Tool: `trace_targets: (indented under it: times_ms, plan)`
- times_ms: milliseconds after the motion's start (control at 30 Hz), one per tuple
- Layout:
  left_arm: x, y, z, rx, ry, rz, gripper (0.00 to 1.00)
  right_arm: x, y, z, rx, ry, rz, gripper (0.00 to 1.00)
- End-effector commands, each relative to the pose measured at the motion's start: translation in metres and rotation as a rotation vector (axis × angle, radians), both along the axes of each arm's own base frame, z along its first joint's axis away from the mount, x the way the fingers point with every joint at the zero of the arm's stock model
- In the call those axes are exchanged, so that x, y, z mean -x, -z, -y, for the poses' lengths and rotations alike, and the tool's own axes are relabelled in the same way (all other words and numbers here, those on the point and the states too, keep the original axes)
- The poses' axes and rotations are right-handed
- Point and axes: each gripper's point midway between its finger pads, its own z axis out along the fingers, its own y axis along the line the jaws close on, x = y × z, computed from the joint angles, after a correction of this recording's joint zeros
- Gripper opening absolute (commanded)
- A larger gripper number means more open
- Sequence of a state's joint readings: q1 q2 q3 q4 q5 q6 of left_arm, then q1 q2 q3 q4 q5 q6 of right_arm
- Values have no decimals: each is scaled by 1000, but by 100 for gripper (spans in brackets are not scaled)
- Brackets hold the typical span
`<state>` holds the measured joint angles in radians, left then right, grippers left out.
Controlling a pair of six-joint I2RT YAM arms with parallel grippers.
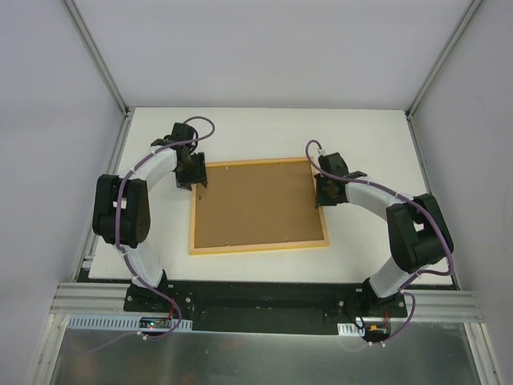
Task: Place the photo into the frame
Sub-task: Press the fastener onto the backboard.
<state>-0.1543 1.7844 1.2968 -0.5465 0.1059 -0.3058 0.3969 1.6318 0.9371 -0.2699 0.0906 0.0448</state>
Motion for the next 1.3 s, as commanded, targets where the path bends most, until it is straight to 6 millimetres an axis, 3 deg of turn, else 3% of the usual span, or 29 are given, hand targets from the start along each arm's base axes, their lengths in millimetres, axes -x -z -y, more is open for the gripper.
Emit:
trace_targets:
  times_ms: [0,133,1000,1133,1267]
  plan:
    - [30,12,-13,-90,-50,-63,51,8,6,9,22,29,-48,0]
    - [38,23,-18,-124,-63,-94,49,9,3,10,19,26,-41,0]
    - [33,47,-8,-110,-42,-126,43,9,1,9,3,17,-35,0]
    - [33,47,-10,-123,-53,-125,27,9,2,9,5,17,-40,0]
    - [36,49,-19,-167,-73,-126,20,8,2,10,2,21,-37,1]
